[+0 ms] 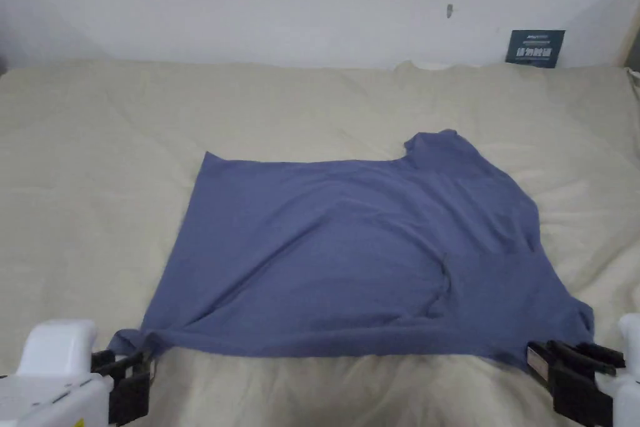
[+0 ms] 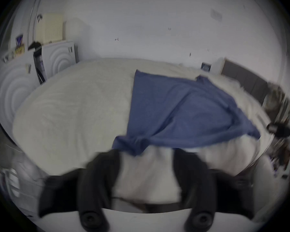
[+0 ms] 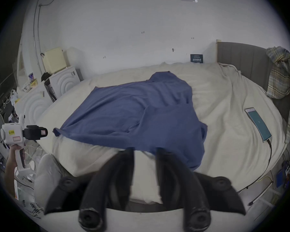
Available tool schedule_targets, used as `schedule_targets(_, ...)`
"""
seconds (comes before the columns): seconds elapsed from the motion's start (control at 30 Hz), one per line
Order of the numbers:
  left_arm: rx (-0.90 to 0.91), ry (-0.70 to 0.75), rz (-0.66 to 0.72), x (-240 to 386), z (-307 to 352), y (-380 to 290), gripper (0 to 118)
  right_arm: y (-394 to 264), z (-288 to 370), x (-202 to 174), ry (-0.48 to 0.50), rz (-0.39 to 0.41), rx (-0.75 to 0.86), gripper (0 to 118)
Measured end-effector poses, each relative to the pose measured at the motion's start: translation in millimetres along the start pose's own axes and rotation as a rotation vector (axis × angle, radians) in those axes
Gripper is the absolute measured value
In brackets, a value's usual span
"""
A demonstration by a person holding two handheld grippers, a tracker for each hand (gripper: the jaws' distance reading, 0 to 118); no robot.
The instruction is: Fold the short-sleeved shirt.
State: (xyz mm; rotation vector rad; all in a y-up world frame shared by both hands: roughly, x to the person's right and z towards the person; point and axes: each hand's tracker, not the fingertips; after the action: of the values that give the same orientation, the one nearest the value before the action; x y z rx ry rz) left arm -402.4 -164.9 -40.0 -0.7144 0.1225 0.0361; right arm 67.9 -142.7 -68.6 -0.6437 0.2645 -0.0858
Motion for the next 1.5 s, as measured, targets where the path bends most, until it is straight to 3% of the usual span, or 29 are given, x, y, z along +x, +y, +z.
schedule_targets(0.03, -0.038, 0.005, -0.031, 1, -5, -6, 29, -2, -4, -2, -0.008, 0.010, -0.005, 18)
schedule_targets(0.07, -0.062, 0.010, -0.032, -5, -10, -11, 17, -4, -8, -2, -0.008, 0.007, -0.009, 12)
schedule_targets(0.1, -0.055, 0.002, -0.015, -6, -12, -13, 12, -6, -11, -1, 0.001, 0.000, -0.015, 0)
schedule_targets(0.13, -0.049, -0.015, 0.014, -9, -13, -13, 4, -7, -11, -1, 0.018, -0.029, -0.033, 0)
schedule_targets(0.2, -0.016, -0.039, 0.068, -15, -12, -9, 4, -7, -13, -1, 0.027, -0.029, -0.051, 0)
schedule_targets(0.3, 0.023, -0.009, 0.017, -20, -14, 2, 4, -3, -17, -4, 0.010, -0.005, -0.053, 0)
schedule_targets(0.33, 0.017, 0.003, 0.011, -23, -18, 8, 13, -3, -18, -3, 0.009, -0.007, -0.052, 0)
schedule_targets(0.37, 0.007, 0.011, 0.004, -26, -23, 13, 43, -2, -19, -1, 0.015, -0.018, -0.052, 0)
schedule_targets(0.4, 0.002, 0.012, 0.000, -30, -29, 16, 82, 0, -23, 1, 0.022, -0.039, -0.058, 0)
schedule_targets(0.43, -0.002, 0.017, 0.006, -33, -37, 18, 108, 0, -24, 3, 0.026, -0.054, -0.060, 0)
schedule_targets(0.6, -0.036, -0.017, 0.061, -43, -64, 26, 110, -1, -30, 4, 0.009, -0.071, -0.079, 0)
schedule_targets(0.63, -0.046, -0.015, 0.051, -43, -70, 26, 102, -2, -31, 5, 0.007, -0.079, -0.085, 0)
schedule_targets(0.67, -0.063, 0.007, 0.037, -41, -72, 26, 85, -3, -32, 7, 0.009, -0.089, -0.090, 0)
schedule_targets(0.73, -0.057, 0.007, 0.029, -36, -71, 24, 25, -3, -32, 8, 0.008, -0.103, -0.098, 0)
schedule_targets(0.77, -0.066, -0.023, 0.024, -32, -71, 22, 17, -3, -32, 9, 0.006, -0.105, -0.098, 0)
schedule_targets(0.8, -0.050, -0.074, 0.004, -27, -70, 19, 12, -4, -31, 10, 0.003, -0.105, -0.100, 0)
schedule_targets(0.9, -0.024, 0.026, -0.109, -9, -66, 17, 8, -4, -32, 12, -0.032, -0.082, -0.116, 0)
schedule_targets(1.07, -0.034, -0.022, -0.064, -15, -62, 24, 8, -12, -22, 27, -0.022, -0.129, -0.090, 0)
schedule_targets(1.13, -0.032, -0.018, -0.062, -17, -59, 25, 8, -13, -17, 30, -0.074, -0.076, -0.071, 1)
schedule_targets(1.17, -0.031, -0.022, -0.060, -18, -58, 26, 8, -12, -16, 31, -0.102, -0.056, -0.064, 16)
schedule_targets(1.2, -0.029, -0.024, -0.056, -18, -57, 26, 8, -13, -15, 33, -0.131, -0.036, -0.061, 46)
schedule_targets(1.23, -0.030, -0.029, -0.050, -18, -58, 27, 8, -13, -17, 37, -0.140, -0.036, -0.065, 87)
schedule_targets(1.27, -0.032, -0.032, -0.048, -16, -55, 28, 8, -13, -18, 40, -0.144, -0.033, -0.059, 100)
schedule_targets(1.5, -0.047, -0.021, -0.054, -9, -55, 29, 8, -6, -51, 67, -0.184, -0.007, -0.095, 100)
